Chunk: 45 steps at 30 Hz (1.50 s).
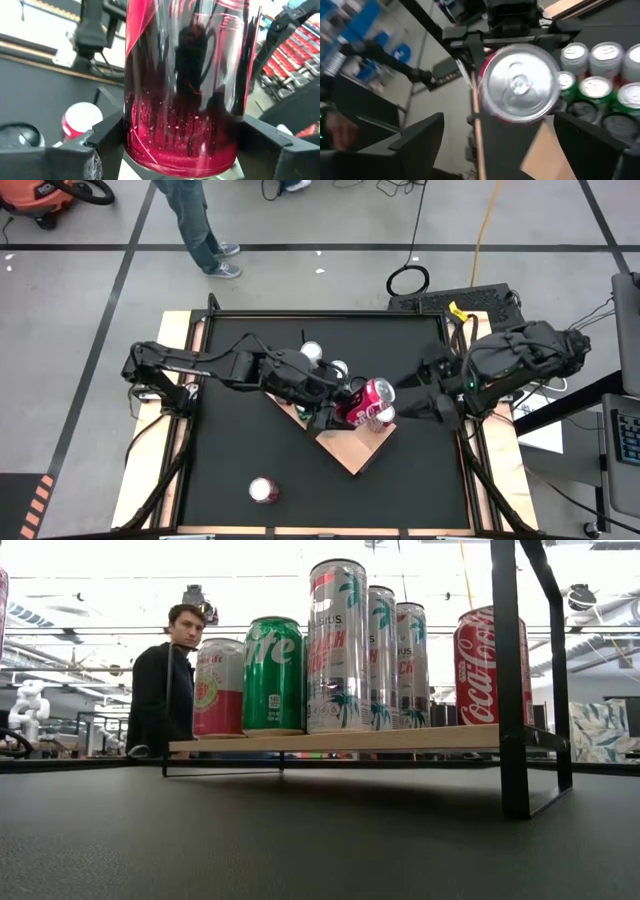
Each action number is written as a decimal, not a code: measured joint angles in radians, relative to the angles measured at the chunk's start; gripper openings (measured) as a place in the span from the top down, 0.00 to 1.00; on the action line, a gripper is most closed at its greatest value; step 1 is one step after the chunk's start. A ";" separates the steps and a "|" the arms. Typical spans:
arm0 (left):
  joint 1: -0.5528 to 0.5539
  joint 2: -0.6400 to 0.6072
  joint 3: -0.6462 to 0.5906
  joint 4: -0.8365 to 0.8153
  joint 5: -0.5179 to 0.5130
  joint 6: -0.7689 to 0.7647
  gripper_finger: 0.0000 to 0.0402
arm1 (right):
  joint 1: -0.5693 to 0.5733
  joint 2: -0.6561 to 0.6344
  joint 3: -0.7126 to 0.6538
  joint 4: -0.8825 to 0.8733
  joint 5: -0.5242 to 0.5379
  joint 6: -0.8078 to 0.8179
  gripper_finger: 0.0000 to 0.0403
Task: Place canned beverage on shelf
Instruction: Put the right red soda can aligned with the other red soda can
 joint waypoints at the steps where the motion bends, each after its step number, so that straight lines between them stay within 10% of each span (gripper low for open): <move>1: 0.001 0.009 -0.001 -0.003 0.008 -0.006 0.29 | 0.000 0.010 0.016 -0.023 -0.001 -0.023 0.12; 45: -0.012 0.077 0.000 0.045 0.122 0.003 0.29 | 0.011 0.210 0.173 -0.228 -0.096 -0.243 0.12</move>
